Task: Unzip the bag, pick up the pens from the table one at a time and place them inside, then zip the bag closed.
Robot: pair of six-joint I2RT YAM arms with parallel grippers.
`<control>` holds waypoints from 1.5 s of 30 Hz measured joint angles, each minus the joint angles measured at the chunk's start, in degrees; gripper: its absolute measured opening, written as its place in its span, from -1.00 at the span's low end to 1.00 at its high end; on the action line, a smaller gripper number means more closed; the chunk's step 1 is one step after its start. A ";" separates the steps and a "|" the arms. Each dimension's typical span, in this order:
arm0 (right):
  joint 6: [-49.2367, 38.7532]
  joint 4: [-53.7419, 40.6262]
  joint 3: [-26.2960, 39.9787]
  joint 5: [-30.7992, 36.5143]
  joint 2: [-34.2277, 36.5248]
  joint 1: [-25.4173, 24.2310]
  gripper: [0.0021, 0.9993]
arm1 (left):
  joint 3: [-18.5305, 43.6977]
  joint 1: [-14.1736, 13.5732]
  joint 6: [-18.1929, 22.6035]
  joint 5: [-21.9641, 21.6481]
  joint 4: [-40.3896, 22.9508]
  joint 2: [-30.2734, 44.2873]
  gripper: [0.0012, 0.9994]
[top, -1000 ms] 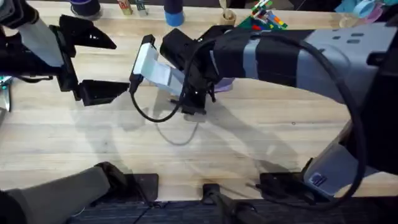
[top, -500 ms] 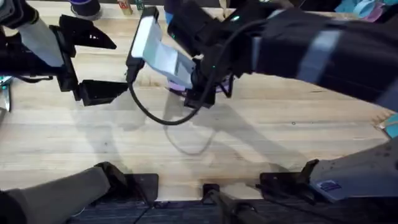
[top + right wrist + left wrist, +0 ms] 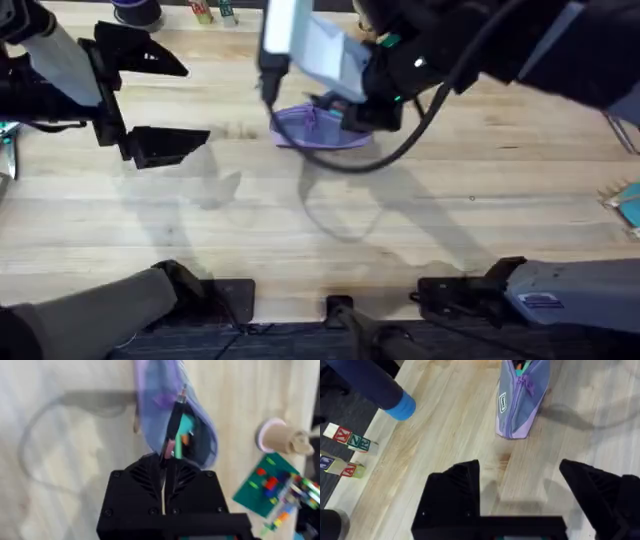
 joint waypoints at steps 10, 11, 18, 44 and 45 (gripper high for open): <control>-18.64 -0.11 0.00 1.99 0.00 -10.50 -0.94 | 0.00 0.00 0.00 4.46 0.00 0.00 0.99; -21.12 -0.09 0.00 2.07 0.00 -11.06 -0.94 | 0.00 0.00 0.00 5.27 0.00 0.00 0.99; -31.71 -0.11 0.00 2.13 0.75 -13.09 -0.94 | 0.00 -0.86 0.00 9.37 -1.53 0.00 0.99; -36.12 7.01 0.00 -6.14 12.45 -11.50 -0.94 | 0.00 -6.93 0.00 10.85 0.04 0.00 0.99; -35.56 7.85 0.00 -6.33 12.99 -11.10 -0.94 | 0.00 -6.93 0.00 10.85 0.06 0.00 0.99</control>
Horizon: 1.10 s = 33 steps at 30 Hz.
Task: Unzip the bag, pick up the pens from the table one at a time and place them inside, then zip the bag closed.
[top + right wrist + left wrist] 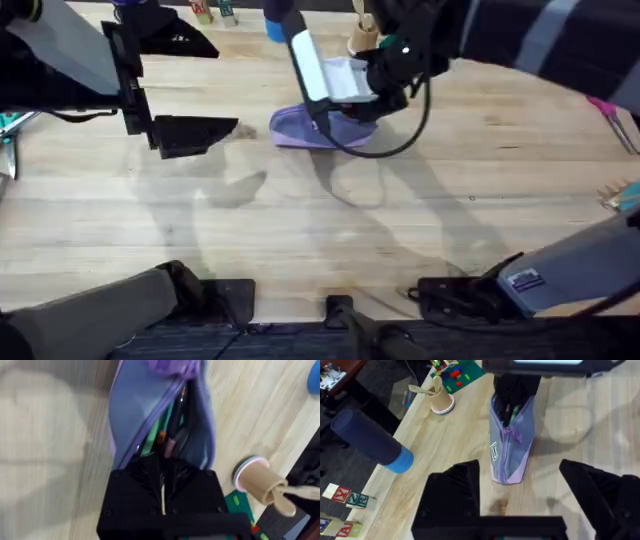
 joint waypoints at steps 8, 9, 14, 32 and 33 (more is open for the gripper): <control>3.31 3.19 0.00 -0.87 2.26 3.31 -0.94 | 0.00 0.00 0.00 0.00 0.01 0.00 0.99; 3.71 3.21 0.00 -0.87 2.33 3.58 -0.94 | 0.00 0.00 0.00 0.00 -0.02 0.00 0.99; 5.04 3.21 0.00 -0.87 2.36 3.91 -0.94 | 0.00 0.00 0.00 0.00 0.01 0.00 0.99; 8.86 2.68 -0.13 -1.02 2.36 4.04 0.99 | 0.00 0.00 0.00 0.00 -0.02 0.00 0.99; 9.21 2.68 -0.13 -1.02 2.36 4.04 0.99 | 0.00 0.00 0.00 0.00 -0.02 0.00 0.99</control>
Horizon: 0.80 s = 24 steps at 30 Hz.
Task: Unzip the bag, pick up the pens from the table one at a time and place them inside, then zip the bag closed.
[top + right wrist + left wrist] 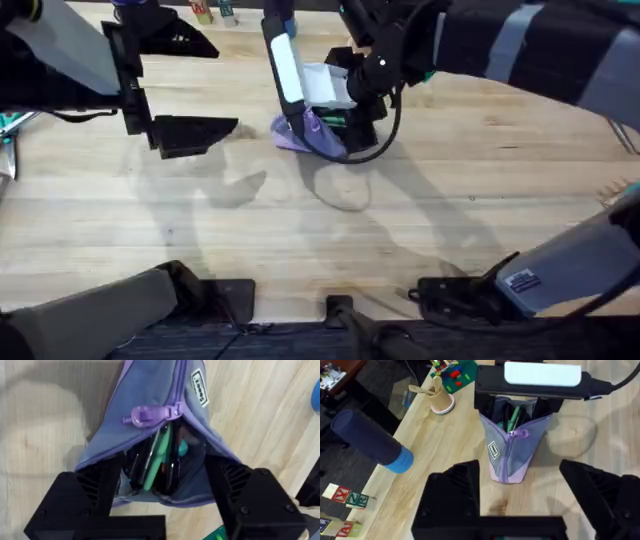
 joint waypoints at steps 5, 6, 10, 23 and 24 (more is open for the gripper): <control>3.41 -0.37 -0.13 -0.02 -0.88 0.00 0.99 | 0.00 0.00 0.00 0.00 0.00 0.00 0.99; 4.22 -0.68 -0.24 -0.03 -1.58 0.00 0.99 | 0.00 0.00 0.00 0.00 0.00 0.00 0.99; 6.59 -2.59 -0.26 0.04 -6.22 0.00 0.99 | 0.00 0.00 0.00 0.00 0.00 0.00 0.99; 33.11 -9.74 -0.26 -0.07 -17.68 0.00 0.99 | 0.00 0.00 0.01 -2.91 2.51 0.00 0.99; 37.26 -10.00 -0.26 -0.07 -18.28 0.00 0.99 | 0.00 0.00 0.00 -3.03 2.66 0.00 0.99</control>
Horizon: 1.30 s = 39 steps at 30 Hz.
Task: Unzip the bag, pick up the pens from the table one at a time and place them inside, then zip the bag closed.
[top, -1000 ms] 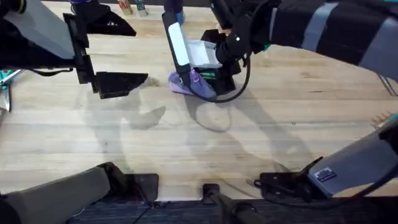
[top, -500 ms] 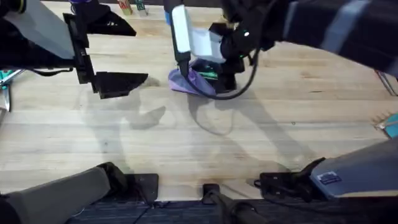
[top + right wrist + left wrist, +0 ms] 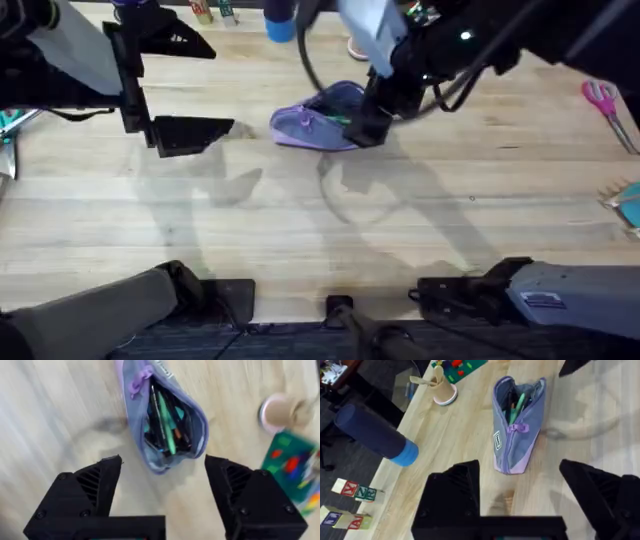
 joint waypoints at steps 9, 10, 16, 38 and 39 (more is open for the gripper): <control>42.56 -0.64 0.00 -0.93 -2.86 0.00 0.99 | 0.00 0.00 0.01 -0.20 1.13 0.00 0.99; 45.96 -0.67 0.00 -1.01 -2.86 0.00 0.99 | 0.00 0.00 0.00 -0.20 1.17 0.00 0.99; 58.51 -0.58 0.00 -1.31 -2.86 0.07 0.99 | 0.00 0.00 0.00 -0.20 1.17 0.00 0.99; 63.18 -0.54 0.00 -4.28 -2.86 2.45 0.99 | 0.00 0.00 0.00 -0.20 1.17 0.00 0.99; 63.18 -0.56 0.00 -4.28 -2.86 2.80 1.00 | 0.00 0.00 0.00 -0.20 1.17 0.00 0.99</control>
